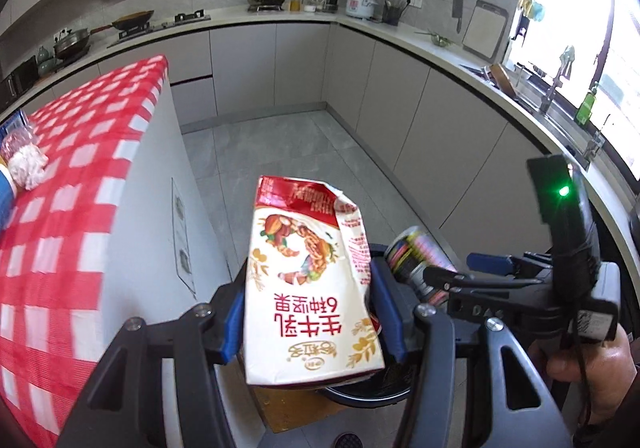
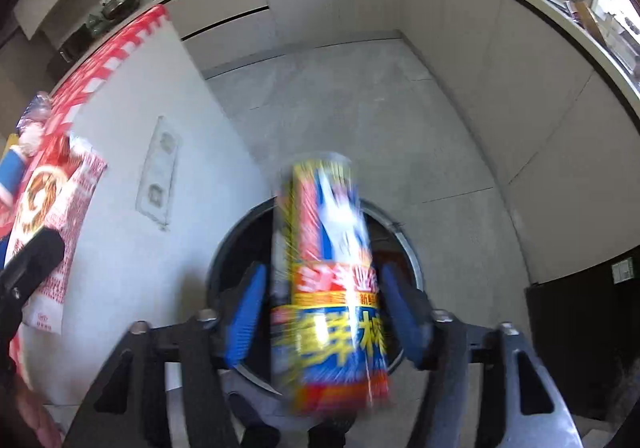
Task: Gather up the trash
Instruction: 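Carry the milk carton and tall can over the black bin, then open right tool dropping the can while left tool drops the carton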
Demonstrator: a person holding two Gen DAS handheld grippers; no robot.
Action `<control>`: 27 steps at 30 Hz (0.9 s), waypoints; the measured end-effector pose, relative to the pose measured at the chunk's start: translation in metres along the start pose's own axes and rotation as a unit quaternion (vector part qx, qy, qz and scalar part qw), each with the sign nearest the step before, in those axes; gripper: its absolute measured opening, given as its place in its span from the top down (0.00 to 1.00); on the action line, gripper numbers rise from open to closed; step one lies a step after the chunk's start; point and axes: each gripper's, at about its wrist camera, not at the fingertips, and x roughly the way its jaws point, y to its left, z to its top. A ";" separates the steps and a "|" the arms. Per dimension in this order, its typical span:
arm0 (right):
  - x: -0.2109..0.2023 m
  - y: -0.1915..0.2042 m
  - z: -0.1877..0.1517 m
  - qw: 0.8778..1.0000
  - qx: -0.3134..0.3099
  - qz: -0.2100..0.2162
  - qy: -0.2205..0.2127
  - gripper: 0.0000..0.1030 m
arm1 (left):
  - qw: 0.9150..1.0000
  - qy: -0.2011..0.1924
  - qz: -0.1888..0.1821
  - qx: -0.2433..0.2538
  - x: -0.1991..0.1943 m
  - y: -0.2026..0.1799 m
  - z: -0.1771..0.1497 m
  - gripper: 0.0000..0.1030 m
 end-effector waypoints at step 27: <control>-0.053 -0.064 0.016 0.998 0.031 -0.003 -0.048 0.36 | 0.998 0.016 0.044 -0.031 0.023 -0.073 -0.012 0.09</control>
